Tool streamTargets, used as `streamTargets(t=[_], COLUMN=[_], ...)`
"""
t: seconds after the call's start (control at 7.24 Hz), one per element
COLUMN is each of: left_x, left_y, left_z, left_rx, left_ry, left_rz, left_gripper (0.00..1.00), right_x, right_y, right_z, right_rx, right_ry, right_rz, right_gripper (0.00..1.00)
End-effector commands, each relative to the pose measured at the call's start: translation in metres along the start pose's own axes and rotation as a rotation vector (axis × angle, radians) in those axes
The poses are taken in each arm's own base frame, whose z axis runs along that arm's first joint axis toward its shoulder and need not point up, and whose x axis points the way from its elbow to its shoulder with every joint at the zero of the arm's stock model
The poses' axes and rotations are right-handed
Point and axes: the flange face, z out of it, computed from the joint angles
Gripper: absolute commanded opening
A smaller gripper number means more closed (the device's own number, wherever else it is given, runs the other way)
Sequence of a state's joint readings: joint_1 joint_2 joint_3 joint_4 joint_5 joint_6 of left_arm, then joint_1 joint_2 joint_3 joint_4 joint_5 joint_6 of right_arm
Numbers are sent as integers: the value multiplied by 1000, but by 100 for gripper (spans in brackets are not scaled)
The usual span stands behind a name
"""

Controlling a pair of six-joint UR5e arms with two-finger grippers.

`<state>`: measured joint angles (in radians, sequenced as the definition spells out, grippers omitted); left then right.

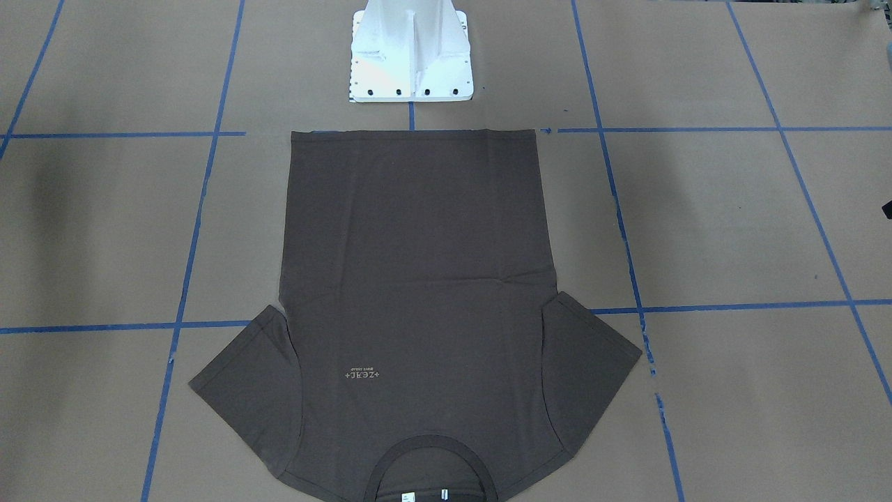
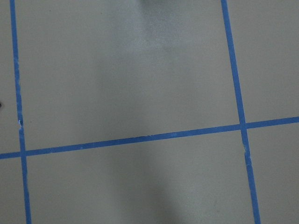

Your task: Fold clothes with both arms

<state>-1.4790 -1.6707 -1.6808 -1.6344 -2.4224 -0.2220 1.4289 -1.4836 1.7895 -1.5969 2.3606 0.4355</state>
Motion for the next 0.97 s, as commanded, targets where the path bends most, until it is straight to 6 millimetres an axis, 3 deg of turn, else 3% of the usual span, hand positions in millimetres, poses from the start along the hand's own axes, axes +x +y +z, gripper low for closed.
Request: streamTargets(t=[0.0,0.14,0.28,0.41,0.55,0.83], left_x=[4,8,5,6,12,8], left_y=[9,6,4,7,7,11], left_z=[-8,-11,-8,-9,-14,-12], left_rx=[10,20,15,15,24,20], left_ry=[34,37,26,35,37,25], left_rz=[49,61,50,48,59,52], left_gripper=[100,100,100,100,100,100], right_x=[-1,1,8,-39,-94,-195], right_y=[2,7,18,31,8,-10], right_z=[-1,1,21,68,115,200], right_rx=[8,12,-3,-39,-34,68], right_ry=[2,-4,-8,-31,-52,-125], right_rz=[1,-2,-27,-168,-93,50], right_gripper=[100,100,100,100,100,99])
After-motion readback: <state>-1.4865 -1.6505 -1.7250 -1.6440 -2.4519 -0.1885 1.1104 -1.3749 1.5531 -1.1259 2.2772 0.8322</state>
